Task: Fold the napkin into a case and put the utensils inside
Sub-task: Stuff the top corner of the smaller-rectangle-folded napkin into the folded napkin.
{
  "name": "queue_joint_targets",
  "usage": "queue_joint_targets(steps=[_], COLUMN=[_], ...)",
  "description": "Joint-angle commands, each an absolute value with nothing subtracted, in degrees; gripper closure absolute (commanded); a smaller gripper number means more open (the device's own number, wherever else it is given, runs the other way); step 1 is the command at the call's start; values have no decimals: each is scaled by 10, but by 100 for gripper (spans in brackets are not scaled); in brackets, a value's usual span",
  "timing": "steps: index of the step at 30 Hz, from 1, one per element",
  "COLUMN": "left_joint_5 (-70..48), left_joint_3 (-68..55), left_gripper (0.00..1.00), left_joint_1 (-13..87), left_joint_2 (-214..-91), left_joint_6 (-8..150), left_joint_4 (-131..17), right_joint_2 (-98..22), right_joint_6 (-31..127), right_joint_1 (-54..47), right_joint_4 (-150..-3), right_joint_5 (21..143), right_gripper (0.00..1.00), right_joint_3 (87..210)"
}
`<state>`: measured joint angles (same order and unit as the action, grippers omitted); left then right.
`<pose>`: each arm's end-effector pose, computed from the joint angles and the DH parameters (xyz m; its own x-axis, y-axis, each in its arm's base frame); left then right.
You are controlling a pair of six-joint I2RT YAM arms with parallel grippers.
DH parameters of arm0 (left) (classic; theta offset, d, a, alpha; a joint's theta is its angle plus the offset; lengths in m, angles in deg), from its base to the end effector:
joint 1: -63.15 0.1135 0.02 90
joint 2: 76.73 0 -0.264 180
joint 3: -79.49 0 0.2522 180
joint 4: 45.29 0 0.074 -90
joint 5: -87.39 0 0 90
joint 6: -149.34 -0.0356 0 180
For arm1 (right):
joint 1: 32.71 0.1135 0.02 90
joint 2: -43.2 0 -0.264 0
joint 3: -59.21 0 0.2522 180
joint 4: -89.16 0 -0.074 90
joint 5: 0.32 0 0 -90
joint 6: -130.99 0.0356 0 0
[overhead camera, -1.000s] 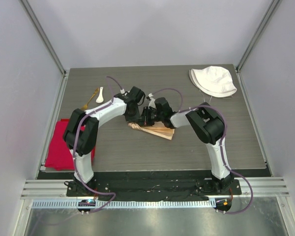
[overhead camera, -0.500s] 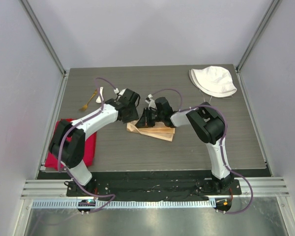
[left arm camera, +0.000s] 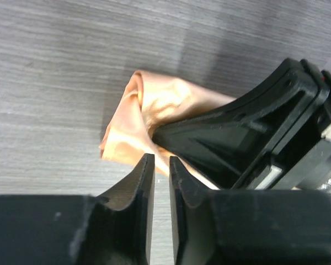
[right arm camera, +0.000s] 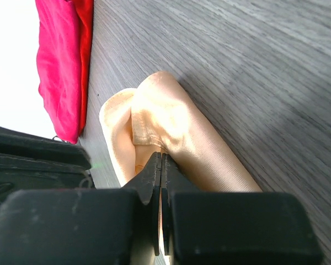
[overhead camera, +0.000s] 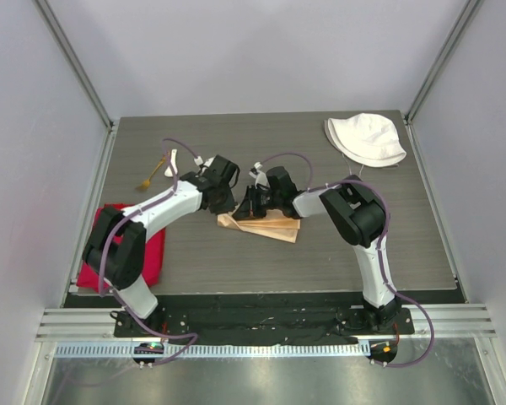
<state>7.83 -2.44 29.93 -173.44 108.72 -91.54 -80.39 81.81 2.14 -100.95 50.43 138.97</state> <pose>0.2942 -0.1850 0.2160 -0.8297 -0.3489 -0.4357 -0.2526 0.9307 -0.2644 0.3420 0.2656 0.1024 -0.9163 -0.0212 -0.3999 -0.3639 0.4607 0.8095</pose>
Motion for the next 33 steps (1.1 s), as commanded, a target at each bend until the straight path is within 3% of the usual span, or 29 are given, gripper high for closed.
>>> queue_joint_targets(steps=[1, 3, 6, 9, 27, 33], left_joint_5=[78, 79, 61, 65, 84, 87], left_joint_3=[-14, -19, -34, -28, -106, -76], left_gripper=[83, 86, 97, 100, 100, 98], left_joint_1=[299, 303, 313, 315, 326, 325], left_joint_2=[-1687, -1699, -1738, -1762, -1862, -1755], left_joint_6=[1098, 1095, 1092, 1086, 1034, 1029], left_joint_4=[-916, -920, -929, -914, -873, -873], right_joint_2=[-797, -798, -799, -805, -831, -792], right_joint_6=[828, 836, 836, 834, 857, 837], right_joint_1=[15, 11, 11, 11, 36, 13], right_joint_4=[-1020, -1025, -1024, -1020, -1039, -984], right_joint_5=[485, 479, 476, 472, 465, 462], right_gripper=[98, 98, 98, 98, 99, 99], right_joint_3=[1400, 1400, 1401, 1404, 1389, 1424])
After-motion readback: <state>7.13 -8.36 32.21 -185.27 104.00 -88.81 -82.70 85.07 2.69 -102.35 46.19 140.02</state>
